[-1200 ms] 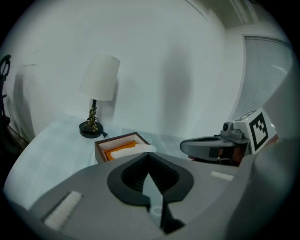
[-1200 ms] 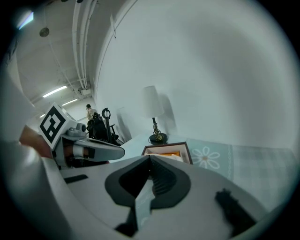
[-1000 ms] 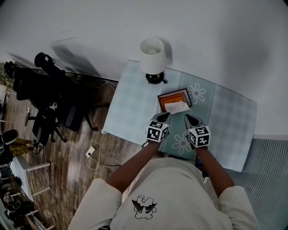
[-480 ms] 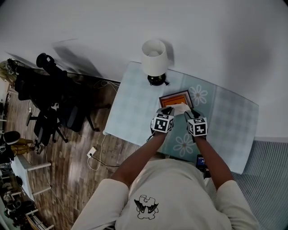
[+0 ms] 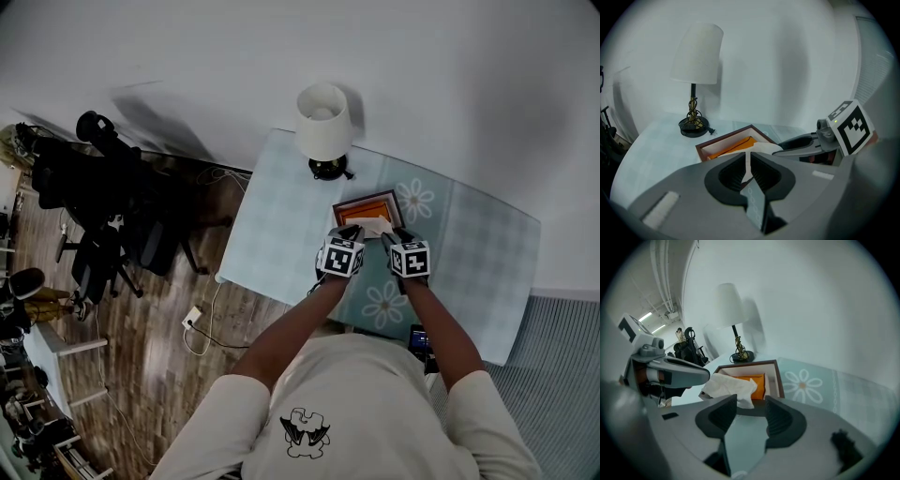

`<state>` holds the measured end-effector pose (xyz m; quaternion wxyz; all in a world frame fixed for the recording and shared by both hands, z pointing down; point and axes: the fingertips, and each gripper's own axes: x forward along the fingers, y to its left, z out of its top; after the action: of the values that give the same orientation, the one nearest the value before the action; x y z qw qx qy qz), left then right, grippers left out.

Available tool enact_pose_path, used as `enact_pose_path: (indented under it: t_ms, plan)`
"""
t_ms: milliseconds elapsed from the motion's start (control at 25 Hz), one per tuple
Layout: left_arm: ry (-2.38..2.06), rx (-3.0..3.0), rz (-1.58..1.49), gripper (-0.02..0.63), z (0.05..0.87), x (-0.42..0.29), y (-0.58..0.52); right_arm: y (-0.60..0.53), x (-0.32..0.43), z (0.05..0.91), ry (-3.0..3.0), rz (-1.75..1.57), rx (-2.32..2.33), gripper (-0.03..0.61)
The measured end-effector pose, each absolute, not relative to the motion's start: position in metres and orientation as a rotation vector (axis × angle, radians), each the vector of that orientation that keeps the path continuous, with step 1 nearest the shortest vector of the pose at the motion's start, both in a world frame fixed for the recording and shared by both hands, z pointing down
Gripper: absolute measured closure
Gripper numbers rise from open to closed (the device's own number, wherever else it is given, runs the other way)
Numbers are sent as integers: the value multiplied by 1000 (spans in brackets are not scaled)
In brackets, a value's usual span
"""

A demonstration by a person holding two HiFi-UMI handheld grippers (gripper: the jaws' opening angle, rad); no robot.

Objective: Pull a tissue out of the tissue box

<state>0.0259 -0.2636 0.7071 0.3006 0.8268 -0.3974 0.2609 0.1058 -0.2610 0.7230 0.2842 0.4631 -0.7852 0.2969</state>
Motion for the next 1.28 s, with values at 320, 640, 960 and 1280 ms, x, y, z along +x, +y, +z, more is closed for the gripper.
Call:
enact_pose_path:
  t_ms: [320,640,960,1280]
  plan:
    - [-1068,2194,698,577,705,18,-266,-263,97,713,-2131,793,1223,561]
    - [-1059,2195,695,577,702,22,-265,-262,100,707,-2133,780,1237,563]
    - [-1073,2207,685,578,693,19,-262,-258,106,694,-2149,777,1264,563]
    - [-1114,2223,575,578,664,5,-259,-247,92,648,-2251,724,1256,563]
